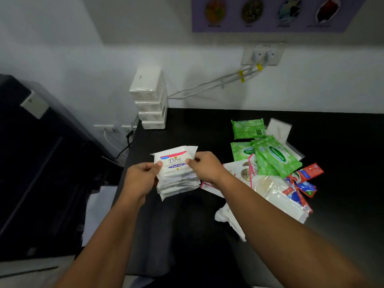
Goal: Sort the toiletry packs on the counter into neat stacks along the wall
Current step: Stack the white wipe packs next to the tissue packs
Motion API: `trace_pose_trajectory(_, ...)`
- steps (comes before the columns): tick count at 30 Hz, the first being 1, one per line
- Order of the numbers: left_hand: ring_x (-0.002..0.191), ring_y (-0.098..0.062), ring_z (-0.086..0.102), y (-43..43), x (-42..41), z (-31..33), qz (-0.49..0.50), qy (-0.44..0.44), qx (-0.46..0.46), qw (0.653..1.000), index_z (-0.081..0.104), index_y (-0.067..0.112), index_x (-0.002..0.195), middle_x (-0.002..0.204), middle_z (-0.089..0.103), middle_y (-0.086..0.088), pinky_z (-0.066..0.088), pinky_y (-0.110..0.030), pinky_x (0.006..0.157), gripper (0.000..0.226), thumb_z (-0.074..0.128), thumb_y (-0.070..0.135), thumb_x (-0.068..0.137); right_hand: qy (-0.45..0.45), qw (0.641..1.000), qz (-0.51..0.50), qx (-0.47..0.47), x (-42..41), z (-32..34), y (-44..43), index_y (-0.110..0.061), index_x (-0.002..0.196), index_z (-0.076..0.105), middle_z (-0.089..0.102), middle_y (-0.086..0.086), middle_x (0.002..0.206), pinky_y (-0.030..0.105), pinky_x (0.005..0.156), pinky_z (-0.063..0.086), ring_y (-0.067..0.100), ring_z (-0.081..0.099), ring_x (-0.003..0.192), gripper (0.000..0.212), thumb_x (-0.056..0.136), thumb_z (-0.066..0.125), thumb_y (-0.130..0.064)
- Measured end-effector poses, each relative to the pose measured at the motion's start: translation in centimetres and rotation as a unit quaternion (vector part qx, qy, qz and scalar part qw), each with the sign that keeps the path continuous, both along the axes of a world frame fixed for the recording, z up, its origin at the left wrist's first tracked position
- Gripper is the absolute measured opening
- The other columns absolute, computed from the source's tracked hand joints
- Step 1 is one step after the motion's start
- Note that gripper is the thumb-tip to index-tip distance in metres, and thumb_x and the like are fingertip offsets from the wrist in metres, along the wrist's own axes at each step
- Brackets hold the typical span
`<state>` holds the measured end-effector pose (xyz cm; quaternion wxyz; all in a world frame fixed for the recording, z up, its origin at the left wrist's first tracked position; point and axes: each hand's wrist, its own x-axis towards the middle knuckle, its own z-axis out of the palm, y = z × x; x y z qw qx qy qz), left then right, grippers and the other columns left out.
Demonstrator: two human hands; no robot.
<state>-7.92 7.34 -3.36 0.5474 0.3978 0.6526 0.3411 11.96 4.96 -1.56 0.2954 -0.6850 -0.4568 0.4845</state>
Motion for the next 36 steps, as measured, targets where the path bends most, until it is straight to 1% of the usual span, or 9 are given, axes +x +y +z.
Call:
trace_pose_trajectory(3,0.064,-0.019,0.068,-0.4,-0.5,-0.6,0.020,0.029,0.004,0.999,0.073,0.010,0.087,0.080,0.076,-0.009,0.056,-0.035,0.066,0.016,0.072,0.025,0.091,-0.023,1.000,0.020,-0.004,-0.9,-0.6,0.1,-0.005,0.094,0.067,0.062,0.003,0.079,0.028,0.064,0.045,0.014,0.054,0.065,0.022,0.096,0.060,-0.025)
trace_pose_trajectory(7,0.066,-0.018,0.067,-0.8,-0.6,-1.1,0.044,0.064,0.013,0.997,0.074,0.015,0.084,0.081,0.075,-0.008,0.060,-0.041,0.073,0.015,0.071,0.028,0.091,-0.065,0.997,0.037,0.002,-1.8,-1.0,0.1,-0.008,0.111,0.070,0.072,0.005,0.103,0.039,0.087,0.055,0.022,0.067,0.094,0.027,0.094,0.063,-0.027)
trace_pose_trajectory(12,0.083,-0.023,0.072,-1.2,-0.5,-1.5,0.044,0.090,0.011,0.995,0.073,0.018,0.089,0.091,0.076,-0.006,0.061,-0.042,0.078,0.017,0.068,0.034,0.092,-0.078,0.996,0.040,0.019,-1.5,-1.0,-0.2,-0.015,0.095,0.068,0.058,-0.012,0.078,0.020,0.061,0.039,0.011,0.056,0.076,0.016,0.096,0.061,-0.029)
trace_pose_trajectory(16,0.104,-0.022,0.065,-1.7,-0.2,-0.4,0.011,0.264,0.086,0.961,0.065,0.010,0.119,0.114,0.068,-0.005,0.048,-0.031,0.090,0.041,0.066,0.040,0.091,-0.045,0.998,0.042,0.032,-0.4,-0.7,-0.9,-0.017,0.100,0.067,0.054,-0.012,0.067,0.027,0.070,0.044,0.008,0.056,0.068,0.017,0.096,0.061,-0.032)
trace_pose_trajectory(20,0.109,-0.019,0.059,-3.4,1.5,1.5,0.019,0.300,0.195,0.934,0.061,0.019,0.124,0.127,0.052,-0.002,0.049,-0.035,0.097,0.038,0.066,0.036,0.091,-0.061,0.996,0.039,0.055,2.5,-0.3,-2.6,-0.011,0.131,0.057,0.068,-0.003,0.093,0.034,0.092,0.052,0.018,0.066,0.094,0.043,0.094,0.062,-0.032)
trace_pose_trajectory(25,0.093,-0.018,0.060,-6.1,5.6,2.3,-0.042,0.295,0.256,0.919,0.059,0.023,0.120,0.110,0.055,0.004,0.051,-0.034,0.085,0.034,0.069,0.027,0.088,-0.104,0.991,0.049,0.063,8.6,0.0,-5.7,-0.015,0.126,0.061,0.068,-0.005,0.108,0.017,0.066,0.046,0.011,0.067,0.082,0.035,0.094,0.062,-0.028)
trace_pose_trajectory(28,0.087,-0.015,0.061,-8.0,8.2,1.2,-0.101,0.281,0.230,0.926,0.058,0.024,0.119,0.099,0.056,0.007,0.051,-0.032,0.077,0.034,0.071,0.031,0.087,-0.161,0.984,0.062,0.053,12.2,-0.4,-7.6,-0.016,0.124,0.062,0.068,-0.004,0.113,0.018,0.072,0.047,0.011,0.065,0.090,0.036,0.092,0.065,-0.031)
trace_pose_trajectory(32,0.084,-0.011,0.060,-10.5,11.2,-1.4,-0.204,0.261,0.170,0.928,0.063,0.028,0.115,0.096,0.057,0.009,0.052,-0.029,0.077,0.035,0.076,0.039,0.084,-0.219,0.970,0.099,0.034,15.1,-1.6,-10.2,-0.012,0.124,0.063,0.067,0.004,0.117,0.032,0.090,0.051,0.020,0.063,0.105,0.039,0.088,0.070,-0.028)
trace_pose_trajectory(36,0.102,-0.011,0.057,-12.2,13.4,-3.4,-0.294,0.289,0.109,0.904,0.061,0.022,0.122,0.113,0.057,0.005,0.051,-0.030,0.090,0.058,0.080,0.049,0.075,-0.280,0.948,0.149,0.015,16.1,-3.2,-11.9,-0.014,0.124,0.061,0.064,0.004,0.117,0.033,0.092,0.049,0.023,0.059,0.109,0.055,0.078,0.077,-0.039)
